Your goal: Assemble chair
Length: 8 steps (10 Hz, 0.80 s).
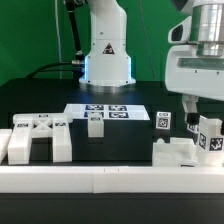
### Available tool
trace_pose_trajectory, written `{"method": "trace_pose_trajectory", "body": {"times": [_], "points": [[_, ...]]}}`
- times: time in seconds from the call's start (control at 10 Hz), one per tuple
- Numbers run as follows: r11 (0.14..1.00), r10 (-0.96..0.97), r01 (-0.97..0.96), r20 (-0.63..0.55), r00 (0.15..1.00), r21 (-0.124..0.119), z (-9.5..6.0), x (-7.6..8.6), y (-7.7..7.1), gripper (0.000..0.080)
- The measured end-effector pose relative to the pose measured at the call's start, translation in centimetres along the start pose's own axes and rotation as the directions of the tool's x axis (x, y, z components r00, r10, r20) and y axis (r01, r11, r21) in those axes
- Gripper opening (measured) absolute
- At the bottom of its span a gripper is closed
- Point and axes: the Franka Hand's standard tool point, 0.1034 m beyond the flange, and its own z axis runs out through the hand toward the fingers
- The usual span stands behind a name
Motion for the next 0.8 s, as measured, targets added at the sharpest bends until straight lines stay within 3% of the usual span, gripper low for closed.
{"method": "trace_pose_trajectory", "body": {"times": [0.4, 0.8], "points": [[0.941, -0.339, 0.339, -0.002, 0.941, -0.001, 0.02, 0.13, 0.04, 0.0649], [0.798, -0.603, 0.603, -0.021, 0.798, 0.001, -0.06, -0.65, -0.44, 0.0649]]}}
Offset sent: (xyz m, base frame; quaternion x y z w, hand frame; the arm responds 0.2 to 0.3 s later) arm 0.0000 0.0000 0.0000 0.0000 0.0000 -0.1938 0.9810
